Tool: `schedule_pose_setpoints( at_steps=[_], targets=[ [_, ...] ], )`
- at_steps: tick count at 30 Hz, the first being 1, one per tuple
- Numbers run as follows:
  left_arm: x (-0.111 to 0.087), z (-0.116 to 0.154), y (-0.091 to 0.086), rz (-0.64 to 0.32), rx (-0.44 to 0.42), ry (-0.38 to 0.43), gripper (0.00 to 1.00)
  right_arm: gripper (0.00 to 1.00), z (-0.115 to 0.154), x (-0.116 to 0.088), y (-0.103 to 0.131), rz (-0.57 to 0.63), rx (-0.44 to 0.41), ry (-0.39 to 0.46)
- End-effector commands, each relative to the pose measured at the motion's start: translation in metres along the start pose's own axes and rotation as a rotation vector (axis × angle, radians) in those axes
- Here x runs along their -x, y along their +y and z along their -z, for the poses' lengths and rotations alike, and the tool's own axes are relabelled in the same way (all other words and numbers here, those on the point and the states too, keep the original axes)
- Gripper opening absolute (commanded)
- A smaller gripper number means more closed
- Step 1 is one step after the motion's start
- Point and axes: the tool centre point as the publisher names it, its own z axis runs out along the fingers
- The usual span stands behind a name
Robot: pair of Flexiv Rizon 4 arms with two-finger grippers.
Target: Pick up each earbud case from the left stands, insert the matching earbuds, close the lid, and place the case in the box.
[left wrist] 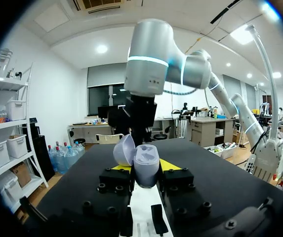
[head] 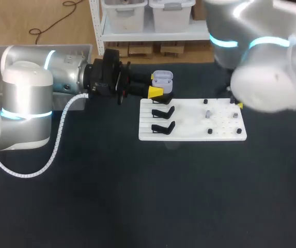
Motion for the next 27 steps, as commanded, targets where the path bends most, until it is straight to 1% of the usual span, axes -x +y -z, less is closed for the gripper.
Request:
schedule_pose_setpoints(
  at_steps=[1,3,9,11,27],
  targets=[
    [0.000,0.000,0.001,0.000,-0.002,0.000,0.00,0.00,0.043,0.003,-0.005,-0.025,0.020,0.071],
    [0.000,0.000,0.001,0.000,-0.002,0.000,0.00,0.00,0.051,0.003,-0.004,-0.032,0.027,0.112],
    [0.000,0.000,0.001,0.000,-0.002,0.000,0.00,0.00,0.067,-0.004,-0.003,-0.093,0.072,0.096],
    [0.000,0.000,0.001,0.000,-0.002,0.000,0.00,0.00,0.069,-0.007,-0.002,-0.104,0.088,0.063],
    [0.000,0.000,0.001,0.000,-0.002,0.000,0.00,0.00,0.069,-0.007,-0.002,-0.104,0.088,0.063]
  ],
)
